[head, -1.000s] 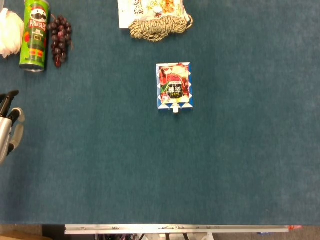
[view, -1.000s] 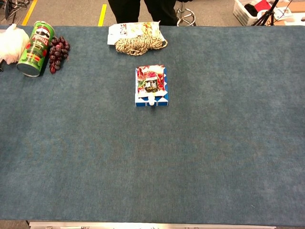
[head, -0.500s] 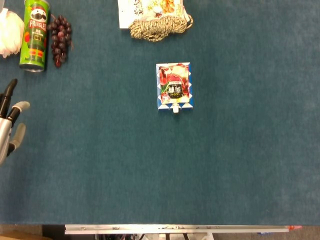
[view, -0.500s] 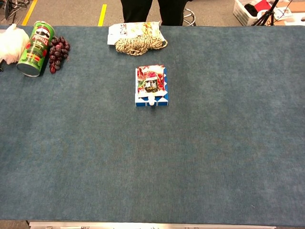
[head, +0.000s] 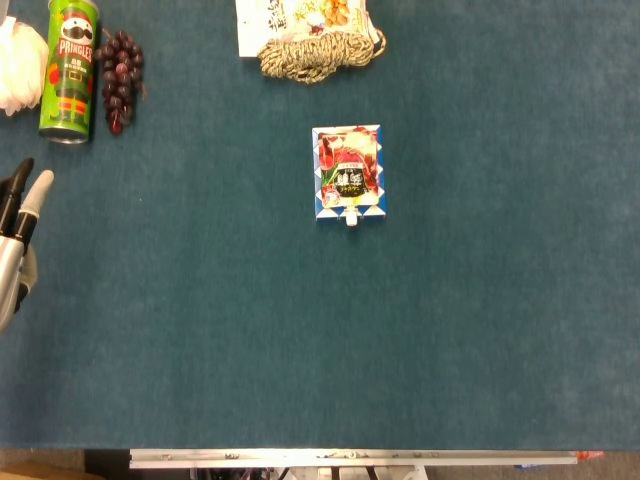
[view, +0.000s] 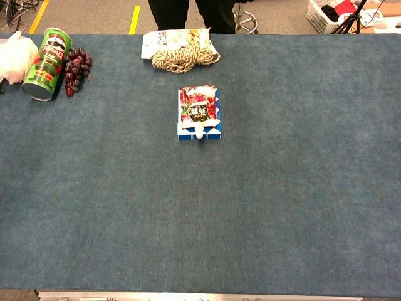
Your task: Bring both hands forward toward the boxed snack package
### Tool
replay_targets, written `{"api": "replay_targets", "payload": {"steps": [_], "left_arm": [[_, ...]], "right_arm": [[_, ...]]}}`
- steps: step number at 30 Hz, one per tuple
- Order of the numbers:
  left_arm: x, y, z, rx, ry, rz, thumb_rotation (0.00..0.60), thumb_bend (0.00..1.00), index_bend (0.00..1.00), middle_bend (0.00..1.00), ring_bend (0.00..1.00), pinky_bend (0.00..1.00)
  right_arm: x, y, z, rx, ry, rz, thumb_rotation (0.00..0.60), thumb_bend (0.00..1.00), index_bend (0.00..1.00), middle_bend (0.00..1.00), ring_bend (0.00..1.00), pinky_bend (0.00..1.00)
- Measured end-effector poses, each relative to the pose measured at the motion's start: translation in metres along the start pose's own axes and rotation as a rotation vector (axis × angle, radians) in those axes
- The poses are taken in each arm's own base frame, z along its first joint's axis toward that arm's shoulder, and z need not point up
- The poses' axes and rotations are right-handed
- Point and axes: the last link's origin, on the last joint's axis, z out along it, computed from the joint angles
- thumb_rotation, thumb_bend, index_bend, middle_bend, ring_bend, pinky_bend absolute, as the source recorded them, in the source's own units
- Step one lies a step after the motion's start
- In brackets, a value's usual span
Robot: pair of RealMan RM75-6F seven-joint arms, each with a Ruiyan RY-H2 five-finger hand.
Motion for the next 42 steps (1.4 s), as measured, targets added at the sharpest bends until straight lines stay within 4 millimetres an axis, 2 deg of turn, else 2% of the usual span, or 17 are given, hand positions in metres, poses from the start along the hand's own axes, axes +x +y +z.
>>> {"api": "replay_targets", "payload": {"steps": [14,25,42], "left_arm": [[-0.001,0.0,0.0,-0.001,0.003,-0.001,0.6,0.87,0.0,0.0,0.14,0.97],[0.0,0.001,0.0,-0.006,0.002,-0.013,0.6,0.87,0.0,0.0,0.14,0.97],[0.0,0.003,0.0,-0.014,-0.006,-0.049,0.6,0.87,0.0,0.0,0.14,0.96]], "right_arm": [[-0.001,-0.001,0.0,0.021,0.001,0.036,0.6,1.0,0.0,0.0,0.18,0.97],[0.002,-0.009,-0.002,0.134,-0.035,0.206,0.6,1.0,0.0,0.0,0.18,0.97],[0.0,-0.013,-0.002,0.208,-0.023,0.282,0.6,1.0,0.0,0.0,0.18,0.97]]}}
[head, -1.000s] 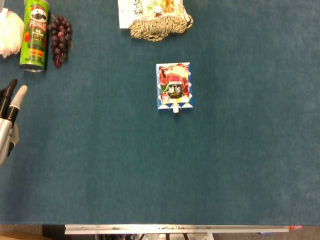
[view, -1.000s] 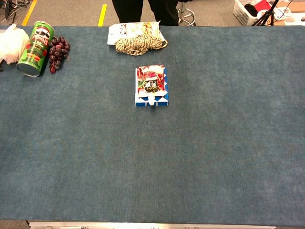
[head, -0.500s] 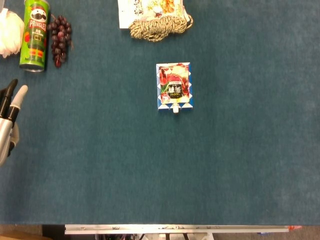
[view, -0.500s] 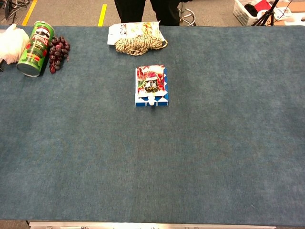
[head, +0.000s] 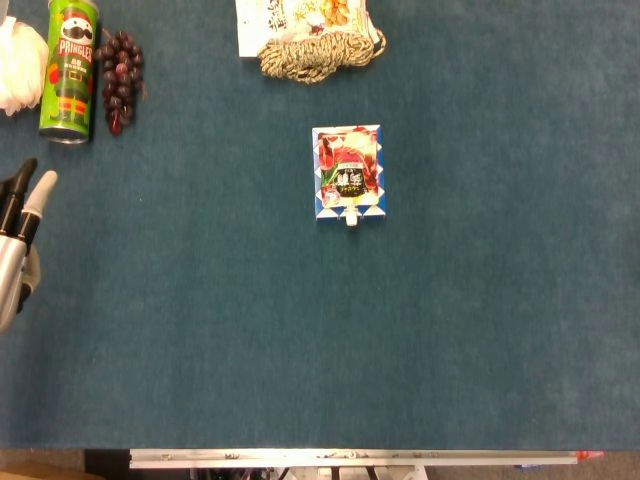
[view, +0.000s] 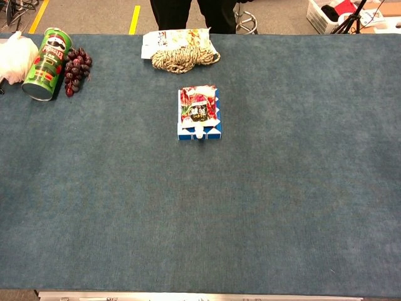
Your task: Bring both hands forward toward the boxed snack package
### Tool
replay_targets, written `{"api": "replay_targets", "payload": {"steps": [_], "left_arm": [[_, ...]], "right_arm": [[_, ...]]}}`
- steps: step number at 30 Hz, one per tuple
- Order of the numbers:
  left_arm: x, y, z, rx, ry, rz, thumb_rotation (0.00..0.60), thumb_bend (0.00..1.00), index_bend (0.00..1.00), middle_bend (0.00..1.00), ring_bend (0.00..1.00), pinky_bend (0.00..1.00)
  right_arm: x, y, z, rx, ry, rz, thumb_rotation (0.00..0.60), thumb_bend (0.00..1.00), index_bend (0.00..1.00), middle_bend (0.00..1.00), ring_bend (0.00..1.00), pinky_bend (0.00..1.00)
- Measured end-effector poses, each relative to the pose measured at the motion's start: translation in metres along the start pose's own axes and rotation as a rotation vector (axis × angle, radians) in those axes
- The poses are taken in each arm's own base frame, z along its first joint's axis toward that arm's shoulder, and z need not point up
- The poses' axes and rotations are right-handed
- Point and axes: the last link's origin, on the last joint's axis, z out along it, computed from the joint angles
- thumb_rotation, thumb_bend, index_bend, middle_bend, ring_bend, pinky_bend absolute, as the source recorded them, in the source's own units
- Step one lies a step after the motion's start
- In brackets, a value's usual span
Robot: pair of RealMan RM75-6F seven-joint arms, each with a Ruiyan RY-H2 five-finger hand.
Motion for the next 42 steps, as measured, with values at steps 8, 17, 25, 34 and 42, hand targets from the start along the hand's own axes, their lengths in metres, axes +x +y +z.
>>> {"api": "replay_targets", "payload": {"steps": [8,17,25,34,42], "left_arm": [[0.011,0.013,-0.005,-0.091,-0.039,-0.269,0.6,0.87,0.0,0.0,0.14,0.96],[0.03,0.03,-0.008,-0.223,-0.147,-0.699,0.6,0.87,0.0,0.0,0.14,0.96],[0.052,0.04,-0.013,-0.375,-0.304,-1.138,0.6,0.87,0.0,0.0,0.15,0.96],[0.068,0.043,-0.022,-0.563,-0.462,-1.446,0.6,0.87,0.0,0.0,0.17,0.96],[0.073,0.034,-0.029,-0.71,-0.617,-1.621,0.6,0.89,0.0,0.0,0.19,0.96]], "right_arm": [[0.0,-0.014,0.0,0.107,-0.123,0.275,0.6,1.0,0.0,0.0,0.18,0.97],[-0.001,-0.052,0.01,0.319,-0.362,0.619,0.6,1.0,0.0,0.0,0.18,0.97],[0.0,-0.085,0.012,0.524,-0.596,0.855,0.6,1.0,0.0,0.0,0.18,0.97],[-0.002,-0.102,0.013,0.694,-0.791,1.032,0.6,1.0,0.0,0.0,0.18,0.97],[-0.009,-0.1,0.013,0.702,-0.856,1.079,0.6,1.0,0.0,0.0,0.19,0.97]]}}
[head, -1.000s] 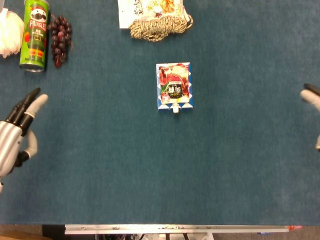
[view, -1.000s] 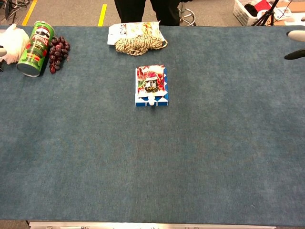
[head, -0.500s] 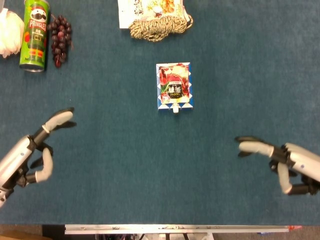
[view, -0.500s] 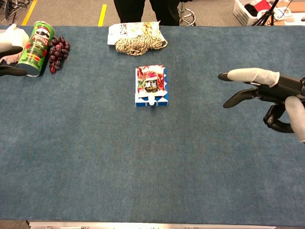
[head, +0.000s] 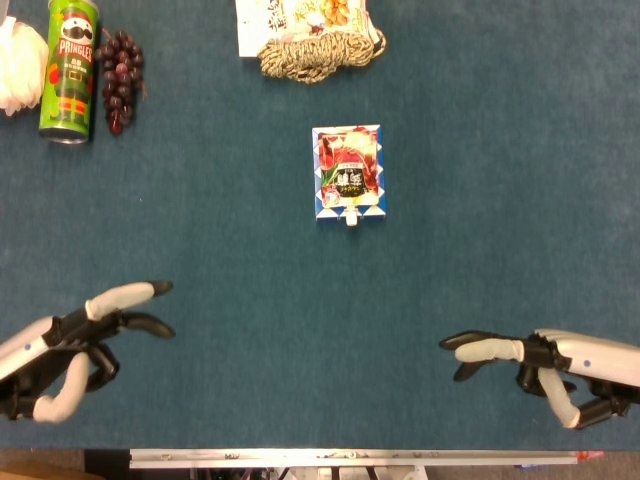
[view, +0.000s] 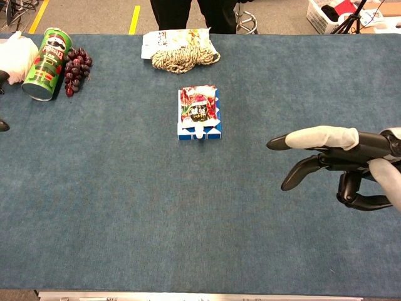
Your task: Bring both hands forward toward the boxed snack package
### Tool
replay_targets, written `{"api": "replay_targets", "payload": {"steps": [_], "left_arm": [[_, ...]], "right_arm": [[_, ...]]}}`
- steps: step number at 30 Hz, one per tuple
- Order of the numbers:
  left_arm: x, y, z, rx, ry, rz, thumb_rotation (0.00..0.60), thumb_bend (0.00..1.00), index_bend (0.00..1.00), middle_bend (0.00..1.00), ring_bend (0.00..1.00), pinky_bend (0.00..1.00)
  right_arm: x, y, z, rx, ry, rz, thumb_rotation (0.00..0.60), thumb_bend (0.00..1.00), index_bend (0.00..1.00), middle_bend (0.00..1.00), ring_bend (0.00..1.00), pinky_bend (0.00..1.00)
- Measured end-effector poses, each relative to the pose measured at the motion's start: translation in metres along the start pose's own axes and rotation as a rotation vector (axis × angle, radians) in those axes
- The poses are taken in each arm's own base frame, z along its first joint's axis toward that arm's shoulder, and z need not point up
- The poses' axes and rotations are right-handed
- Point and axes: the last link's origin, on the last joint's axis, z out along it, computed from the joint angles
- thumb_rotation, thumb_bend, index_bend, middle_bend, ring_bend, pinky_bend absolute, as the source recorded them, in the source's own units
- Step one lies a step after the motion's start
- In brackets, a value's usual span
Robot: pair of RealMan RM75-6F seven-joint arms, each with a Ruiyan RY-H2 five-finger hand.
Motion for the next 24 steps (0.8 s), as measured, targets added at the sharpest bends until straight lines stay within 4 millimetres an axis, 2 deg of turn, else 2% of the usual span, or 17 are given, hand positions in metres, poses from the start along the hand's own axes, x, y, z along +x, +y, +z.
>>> {"api": "replay_targets", "payload": {"steps": [7,24], "left_arm": [[-0.0016,-0.001,-0.0031,0.003,-0.135,-0.058,0.6,0.89,0.0,0.0,0.2,0.96],[-0.0024,-0.0031,-0.0015,0.029,-0.139,-0.05,0.6,0.89,0.0,0.0,0.21,0.96]], "right_arm": [[-0.0002,0.0043,0.0003,-0.013,-0.008,0.022,0.6,1.0,0.0,0.0,0.19,0.97],[-0.0003,0.0037,-0.0032,-0.023,0.005,0.022,0.6,1.0,0.0,0.0,0.19,0.97]]}}
